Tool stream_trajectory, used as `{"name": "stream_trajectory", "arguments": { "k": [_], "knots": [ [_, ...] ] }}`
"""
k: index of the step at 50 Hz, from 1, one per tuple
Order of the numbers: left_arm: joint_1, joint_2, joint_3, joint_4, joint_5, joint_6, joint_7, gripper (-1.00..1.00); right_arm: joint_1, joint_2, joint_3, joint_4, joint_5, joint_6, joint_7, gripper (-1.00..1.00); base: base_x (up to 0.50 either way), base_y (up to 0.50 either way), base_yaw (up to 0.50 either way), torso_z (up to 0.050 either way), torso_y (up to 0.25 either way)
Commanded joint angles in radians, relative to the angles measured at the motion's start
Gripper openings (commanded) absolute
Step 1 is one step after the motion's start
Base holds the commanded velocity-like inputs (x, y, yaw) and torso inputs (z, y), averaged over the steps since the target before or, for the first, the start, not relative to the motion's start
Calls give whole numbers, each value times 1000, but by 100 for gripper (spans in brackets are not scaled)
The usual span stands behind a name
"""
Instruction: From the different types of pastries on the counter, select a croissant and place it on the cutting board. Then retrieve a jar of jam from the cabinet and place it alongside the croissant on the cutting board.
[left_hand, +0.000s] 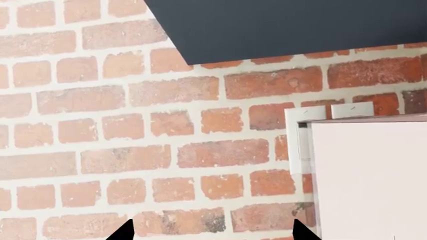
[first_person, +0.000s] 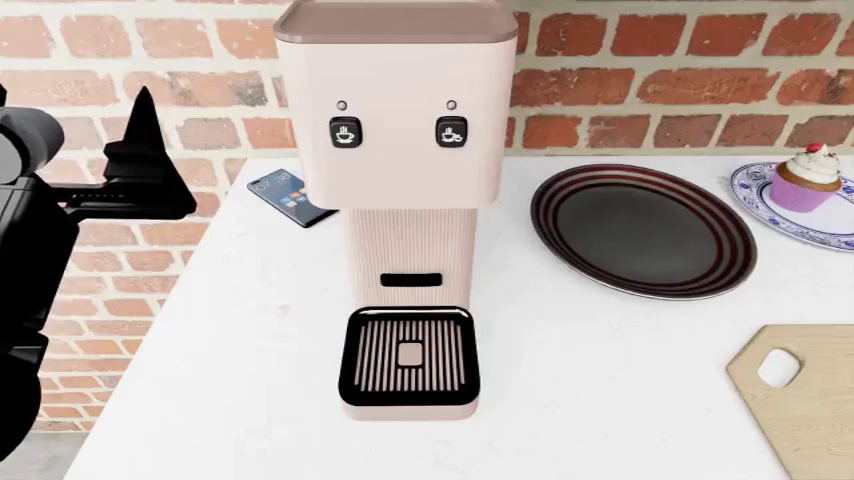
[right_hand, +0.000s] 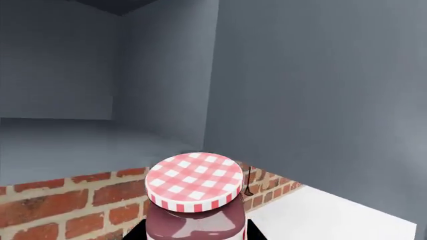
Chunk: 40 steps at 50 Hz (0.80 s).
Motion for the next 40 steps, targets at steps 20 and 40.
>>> {"name": "stream_trajectory", "arguments": {
  "k": [20,40],
  "knots": [
    [112,-30,55,-6,-8,19,-11,100,-418,92,72,-253,-136,166,-279,-100,-2,8,8,0,0],
    [135,-39,55,-20,-5,46,-10,100,-712,355,42,-468,236,476,-296,-100,-3,8,8,0,0]
  ]
}}
